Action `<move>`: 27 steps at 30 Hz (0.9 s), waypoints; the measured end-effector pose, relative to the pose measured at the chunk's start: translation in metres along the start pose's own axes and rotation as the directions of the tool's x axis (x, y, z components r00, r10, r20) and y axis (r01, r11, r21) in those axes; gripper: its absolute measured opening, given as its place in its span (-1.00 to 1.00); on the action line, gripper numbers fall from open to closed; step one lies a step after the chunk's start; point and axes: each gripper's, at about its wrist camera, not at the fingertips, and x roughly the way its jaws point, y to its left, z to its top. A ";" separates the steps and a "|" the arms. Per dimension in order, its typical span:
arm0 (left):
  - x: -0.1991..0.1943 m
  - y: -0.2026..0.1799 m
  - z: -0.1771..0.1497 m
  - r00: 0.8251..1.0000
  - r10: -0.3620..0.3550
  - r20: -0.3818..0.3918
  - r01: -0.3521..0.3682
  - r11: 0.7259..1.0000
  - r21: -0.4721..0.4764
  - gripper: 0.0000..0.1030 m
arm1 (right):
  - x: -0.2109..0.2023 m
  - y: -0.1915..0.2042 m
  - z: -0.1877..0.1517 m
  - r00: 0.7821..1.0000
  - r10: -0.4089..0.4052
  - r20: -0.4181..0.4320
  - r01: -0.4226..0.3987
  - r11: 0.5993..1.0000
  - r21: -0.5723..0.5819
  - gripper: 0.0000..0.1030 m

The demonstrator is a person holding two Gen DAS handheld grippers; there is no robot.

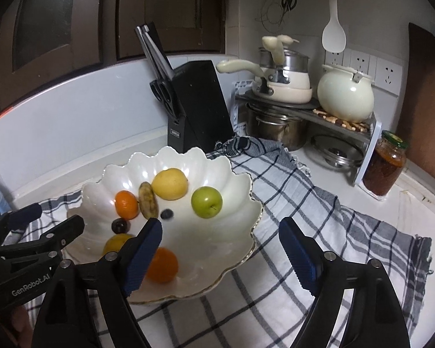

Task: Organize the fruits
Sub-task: 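Open both tools to drop the plum and dark berry into the bowl, then move the left tool to the red date while the right tool approaches the small yellow fruit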

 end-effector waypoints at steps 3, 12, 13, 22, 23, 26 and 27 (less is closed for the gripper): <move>-0.013 0.005 -0.001 1.000 0.005 0.012 -0.005 1.000 -0.005 0.61 | -0.011 0.004 0.000 1.000 0.000 0.013 0.000 1.000 -0.004 0.62; -0.046 0.019 -0.013 0.999 0.020 0.046 -0.019 1.000 -0.014 0.64 | -0.041 0.018 -0.007 0.999 0.014 0.038 -0.014 1.000 -0.004 0.62; -0.048 0.019 -0.015 0.999 0.020 0.047 -0.019 1.000 -0.015 0.64 | -0.045 0.020 -0.010 0.999 0.014 0.039 -0.014 1.000 -0.005 0.62; -0.055 0.023 -0.038 1.000 0.009 0.029 -0.009 1.000 0.003 0.63 | -0.056 0.026 -0.028 0.999 0.018 0.029 -0.018 1.000 -0.002 0.62; -0.054 0.023 -0.040 1.000 0.007 0.025 -0.007 1.000 0.005 0.63 | -0.056 0.027 -0.030 1.000 0.019 0.025 -0.019 1.000 -0.002 0.62; -0.051 0.024 -0.048 1.000 0.003 0.011 -0.004 1.000 0.011 0.63 | -0.054 0.027 -0.038 1.000 0.022 0.009 -0.022 1.000 0.003 0.62; -0.049 0.023 -0.050 1.000 0.002 0.006 -0.002 1.000 0.012 0.63 | -0.053 0.028 -0.040 1.000 0.023 0.003 -0.023 1.000 0.004 0.62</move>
